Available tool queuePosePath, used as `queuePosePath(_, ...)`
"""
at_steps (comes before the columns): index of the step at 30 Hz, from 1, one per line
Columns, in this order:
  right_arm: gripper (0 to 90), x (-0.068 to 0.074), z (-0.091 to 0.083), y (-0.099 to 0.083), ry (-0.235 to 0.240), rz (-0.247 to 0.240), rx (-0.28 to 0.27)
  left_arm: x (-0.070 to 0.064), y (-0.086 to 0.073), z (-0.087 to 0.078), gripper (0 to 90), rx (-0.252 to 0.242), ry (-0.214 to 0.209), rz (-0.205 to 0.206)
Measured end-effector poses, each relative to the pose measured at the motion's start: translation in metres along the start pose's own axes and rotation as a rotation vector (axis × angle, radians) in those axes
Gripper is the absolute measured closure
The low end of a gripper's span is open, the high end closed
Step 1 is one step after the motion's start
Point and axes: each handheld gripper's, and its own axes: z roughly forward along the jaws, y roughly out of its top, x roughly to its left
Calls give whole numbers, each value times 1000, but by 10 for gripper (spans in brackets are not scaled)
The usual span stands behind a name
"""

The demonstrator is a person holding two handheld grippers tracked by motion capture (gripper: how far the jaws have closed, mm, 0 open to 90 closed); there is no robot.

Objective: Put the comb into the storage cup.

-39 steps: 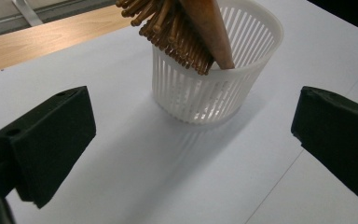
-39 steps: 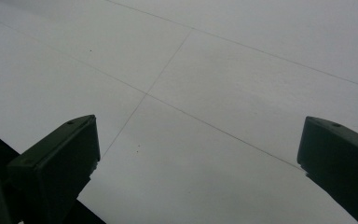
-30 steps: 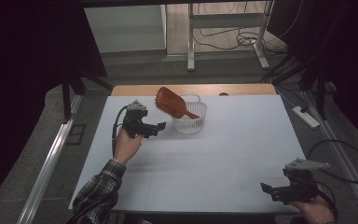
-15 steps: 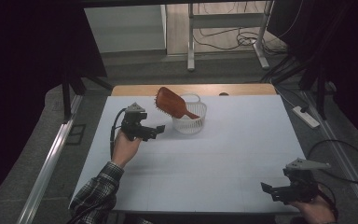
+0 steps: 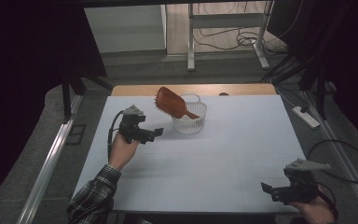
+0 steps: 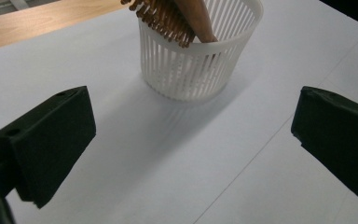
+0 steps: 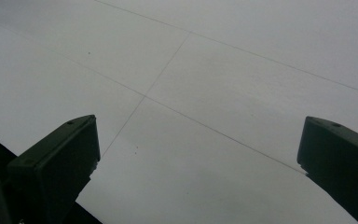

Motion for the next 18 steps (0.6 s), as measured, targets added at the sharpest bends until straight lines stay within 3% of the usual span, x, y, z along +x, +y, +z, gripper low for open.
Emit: queuePosePath(18, 0, 0, 0, 0, -6, -3, 3, -6, -8, -10, 0, 20, -18, -7)
